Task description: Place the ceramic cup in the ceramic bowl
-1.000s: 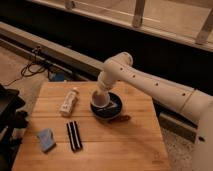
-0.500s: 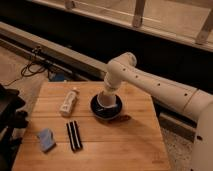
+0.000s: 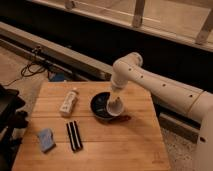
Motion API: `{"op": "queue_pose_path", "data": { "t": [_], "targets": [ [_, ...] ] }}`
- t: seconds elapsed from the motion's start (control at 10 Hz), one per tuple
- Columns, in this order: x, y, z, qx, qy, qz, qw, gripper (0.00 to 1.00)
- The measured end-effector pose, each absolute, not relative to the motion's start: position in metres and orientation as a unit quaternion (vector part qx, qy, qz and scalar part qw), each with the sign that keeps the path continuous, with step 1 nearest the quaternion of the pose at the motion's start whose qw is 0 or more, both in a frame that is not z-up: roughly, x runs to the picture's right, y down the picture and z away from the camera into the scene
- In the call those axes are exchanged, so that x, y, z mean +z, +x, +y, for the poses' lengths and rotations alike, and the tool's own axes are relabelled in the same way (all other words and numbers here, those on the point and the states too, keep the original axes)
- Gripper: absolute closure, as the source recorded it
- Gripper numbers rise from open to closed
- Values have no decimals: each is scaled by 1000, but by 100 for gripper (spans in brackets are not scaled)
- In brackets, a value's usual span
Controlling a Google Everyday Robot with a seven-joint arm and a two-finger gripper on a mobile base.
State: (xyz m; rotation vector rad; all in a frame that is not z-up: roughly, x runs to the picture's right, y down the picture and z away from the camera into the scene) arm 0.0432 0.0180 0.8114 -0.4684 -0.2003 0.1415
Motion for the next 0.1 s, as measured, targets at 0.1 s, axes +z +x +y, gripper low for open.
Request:
{"op": "queue_pose_path", "data": {
  "t": [0.1],
  "targets": [
    [811,34,18,69,-232,-99,965,47]
  ]
}}
